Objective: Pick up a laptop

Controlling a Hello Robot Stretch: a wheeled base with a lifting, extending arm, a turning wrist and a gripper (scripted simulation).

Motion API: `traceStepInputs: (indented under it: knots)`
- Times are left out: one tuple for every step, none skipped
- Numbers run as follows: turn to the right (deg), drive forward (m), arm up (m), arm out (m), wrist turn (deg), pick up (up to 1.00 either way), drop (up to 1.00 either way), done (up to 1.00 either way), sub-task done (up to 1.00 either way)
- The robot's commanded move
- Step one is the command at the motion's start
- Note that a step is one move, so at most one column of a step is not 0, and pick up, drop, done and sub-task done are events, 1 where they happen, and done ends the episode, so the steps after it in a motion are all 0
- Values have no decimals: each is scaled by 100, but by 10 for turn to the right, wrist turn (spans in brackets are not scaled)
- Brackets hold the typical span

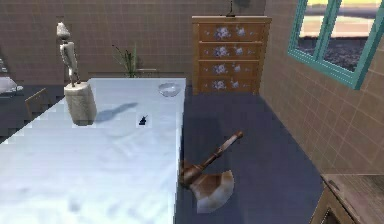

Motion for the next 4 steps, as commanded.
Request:
traceStepInputs:
  knots:
    - [0, 0, 0, 0, 450, 0, 0, 0, 0]
    - [0, 0, 0, 0, 450, 0, 0, 0, 0]
    - [0, 0, 0, 0, 450, 0, 0, 0, 0]
    - [0, 0, 0, 0, 360, 0, 0, 0, 0]
